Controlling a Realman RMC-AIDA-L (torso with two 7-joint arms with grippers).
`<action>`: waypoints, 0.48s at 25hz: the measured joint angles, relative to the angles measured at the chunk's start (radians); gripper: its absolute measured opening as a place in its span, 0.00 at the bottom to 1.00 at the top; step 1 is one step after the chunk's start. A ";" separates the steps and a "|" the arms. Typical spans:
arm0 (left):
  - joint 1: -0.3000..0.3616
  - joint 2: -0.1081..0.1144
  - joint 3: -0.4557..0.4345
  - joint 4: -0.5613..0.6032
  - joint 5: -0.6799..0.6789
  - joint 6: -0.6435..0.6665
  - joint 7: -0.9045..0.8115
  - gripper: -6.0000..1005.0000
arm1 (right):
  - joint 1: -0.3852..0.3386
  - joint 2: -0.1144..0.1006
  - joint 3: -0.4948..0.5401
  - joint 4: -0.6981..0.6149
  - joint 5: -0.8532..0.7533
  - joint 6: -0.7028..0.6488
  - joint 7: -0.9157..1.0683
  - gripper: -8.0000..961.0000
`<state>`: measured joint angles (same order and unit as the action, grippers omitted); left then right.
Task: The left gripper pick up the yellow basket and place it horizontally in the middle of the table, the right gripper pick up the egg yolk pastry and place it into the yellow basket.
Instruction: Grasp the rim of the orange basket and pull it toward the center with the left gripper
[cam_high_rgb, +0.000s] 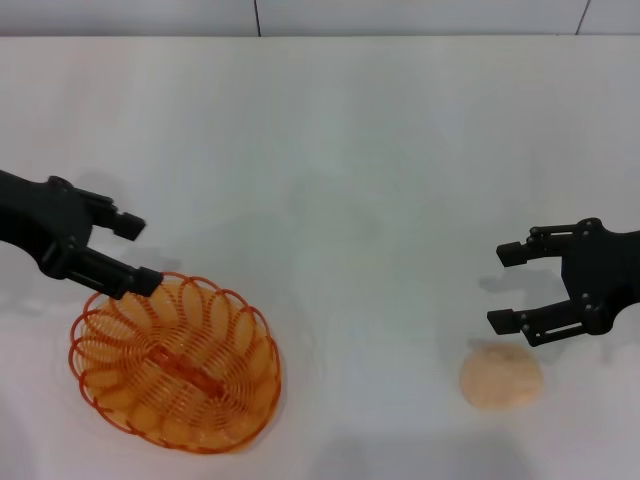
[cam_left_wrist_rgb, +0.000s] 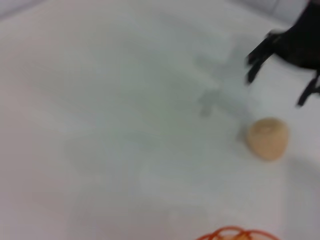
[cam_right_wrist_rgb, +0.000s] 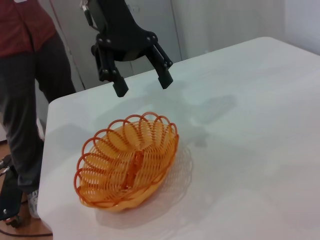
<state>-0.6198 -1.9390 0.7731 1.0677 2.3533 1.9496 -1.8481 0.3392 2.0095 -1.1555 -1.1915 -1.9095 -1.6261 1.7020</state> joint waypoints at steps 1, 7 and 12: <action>-0.012 0.000 0.001 0.008 0.034 0.002 -0.024 0.87 | 0.000 0.000 0.000 0.000 0.001 0.000 0.000 0.88; -0.067 -0.001 0.003 0.015 0.239 0.010 -0.128 0.86 | 0.009 0.000 0.003 -0.002 0.004 0.000 0.000 0.88; -0.096 -0.004 0.015 0.015 0.351 0.014 -0.218 0.86 | 0.011 0.001 0.012 -0.002 0.019 0.001 0.001 0.88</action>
<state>-0.7154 -1.9429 0.7886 1.0824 2.7040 1.9637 -2.0662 0.3506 2.0107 -1.1438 -1.1935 -1.8902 -1.6254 1.7034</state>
